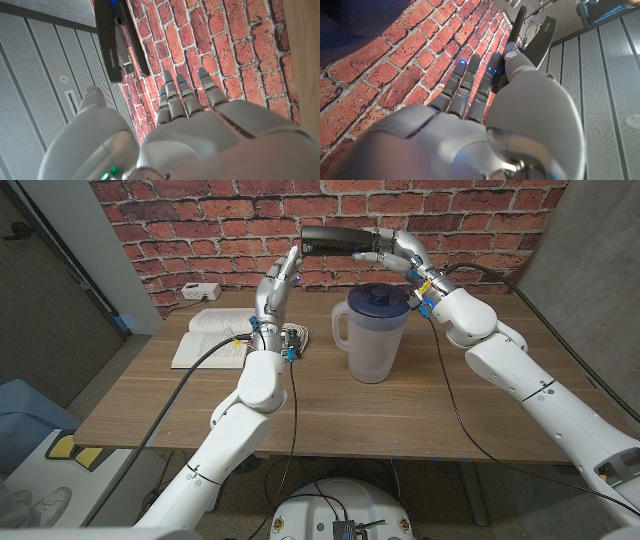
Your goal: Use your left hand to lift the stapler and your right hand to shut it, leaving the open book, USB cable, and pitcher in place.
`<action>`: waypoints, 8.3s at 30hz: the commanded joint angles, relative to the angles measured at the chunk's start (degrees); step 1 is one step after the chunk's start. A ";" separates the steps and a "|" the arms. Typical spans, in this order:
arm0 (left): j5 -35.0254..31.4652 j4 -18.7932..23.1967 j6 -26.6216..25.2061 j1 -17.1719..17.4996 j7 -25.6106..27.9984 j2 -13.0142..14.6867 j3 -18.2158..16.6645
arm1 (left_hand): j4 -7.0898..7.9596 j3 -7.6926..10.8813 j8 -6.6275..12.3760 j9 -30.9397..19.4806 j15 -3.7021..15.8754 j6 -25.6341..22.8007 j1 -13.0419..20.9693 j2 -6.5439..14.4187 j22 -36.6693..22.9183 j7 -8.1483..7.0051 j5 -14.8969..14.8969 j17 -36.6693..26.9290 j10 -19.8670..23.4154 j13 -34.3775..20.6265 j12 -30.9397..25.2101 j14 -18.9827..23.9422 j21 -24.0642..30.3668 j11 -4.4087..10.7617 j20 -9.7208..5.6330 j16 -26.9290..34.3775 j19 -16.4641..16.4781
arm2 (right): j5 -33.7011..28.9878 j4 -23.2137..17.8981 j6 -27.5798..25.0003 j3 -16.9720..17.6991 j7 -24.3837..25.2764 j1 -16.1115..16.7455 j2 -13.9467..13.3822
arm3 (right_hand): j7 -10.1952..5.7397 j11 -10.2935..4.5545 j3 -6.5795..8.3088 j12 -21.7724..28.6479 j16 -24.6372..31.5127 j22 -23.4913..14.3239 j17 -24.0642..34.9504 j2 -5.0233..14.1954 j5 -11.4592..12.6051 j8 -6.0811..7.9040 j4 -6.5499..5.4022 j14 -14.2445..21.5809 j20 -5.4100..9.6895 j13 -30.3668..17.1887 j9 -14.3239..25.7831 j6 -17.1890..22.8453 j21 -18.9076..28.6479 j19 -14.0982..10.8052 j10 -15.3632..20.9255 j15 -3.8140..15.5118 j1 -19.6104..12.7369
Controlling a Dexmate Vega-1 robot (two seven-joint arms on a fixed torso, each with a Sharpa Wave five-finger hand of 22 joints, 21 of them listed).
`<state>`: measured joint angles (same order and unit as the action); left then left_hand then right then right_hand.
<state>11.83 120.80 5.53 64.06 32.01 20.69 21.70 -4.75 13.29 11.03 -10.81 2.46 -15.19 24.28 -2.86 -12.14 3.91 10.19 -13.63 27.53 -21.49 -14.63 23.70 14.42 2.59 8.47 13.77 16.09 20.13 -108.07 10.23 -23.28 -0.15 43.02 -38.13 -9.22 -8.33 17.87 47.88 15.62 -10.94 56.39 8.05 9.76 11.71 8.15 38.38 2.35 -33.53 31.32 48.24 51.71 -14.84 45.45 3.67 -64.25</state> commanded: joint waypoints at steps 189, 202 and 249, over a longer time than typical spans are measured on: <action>19.74 -3.18 7.00 -2.40 -9.23 -0.93 4.72 | -3.50 5.63 9.28 -5.58 2.66 -17.89 12.65 9.58 -0.08 -7.76 0.66 -1.40 12.36 -9.90 -8.69 -5.16 0.18 7.73 2.00 2.97 -4.60 | -9.92 3.64 12.55 0.98 0.85 4.83 0.32 | -1.92 -3.16 -1.15 -5.30 -2.35 0.28 1.75 1.50 1.28 0.43 -1.06 -1.99 4.62 -0.09 -3.72 3.62 0.94 3.97 0.50 10.09 0.60; 19.83 -3.13 8.39 -1.37 -8.23 -2.14 4.67 | -3.93 10.13 10.97 -4.59 3.98 -24.98 15.60 13.62 -0.18 -8.07 0.35 -1.02 17.08 -9.76 -9.42 -1.99 1.00 8.28 1.31 3.87 -3.29 | -10.02 2.70 12.09 1.17 1.19 5.41 0.20 | -1.93 -3.17 -1.20 -5.51 -2.32 0.28 1.84 1.52 1.26 0.40 -1.03 -1.89 4.55 -0.31 -3.95 3.53 0.94 3.96 0.29 10.09 0.57; 17.97 -3.52 12.51 0.80 -4.16 -7.02 4.85 | -3.29 18.34 11.29 -3.33 10.23 -31.78 25.24 14.28 -0.42 -7.39 0.25 -5.91 30.12 -8.03 -12.14 7.36 2.90 9.53 -1.08 11.42 -1.50 | -5.29 6.99 11.88 -0.04 -6.60 2.13 -2.44 | -2.25 -1.46 -4.43 -32.54 -2.77 0.77 -10.73 -1.04 2.25 -0.98 0.69 -24.21 -0.20 5.49 -9.56 -34.62 -7.06 10.49 -32.70 9.35 3.72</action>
<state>30.47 116.82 17.92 64.66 27.47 13.77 26.84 -8.07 31.15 22.51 -13.95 2.95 -41.68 39.68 2.10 -12.41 1.23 10.06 -19.29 48.94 -29.37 -26.39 30.31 16.80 3.09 7.88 24.62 14.42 14.16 -102.25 22.84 -23.09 -6.05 45.84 -40.43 -11.53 -9.82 12.85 15.70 11.88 -10.11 45.62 6.37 11.68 10.60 8.79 12.55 1.74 -28.16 21.91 14.22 44.72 -3.78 12.97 2.17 -59.60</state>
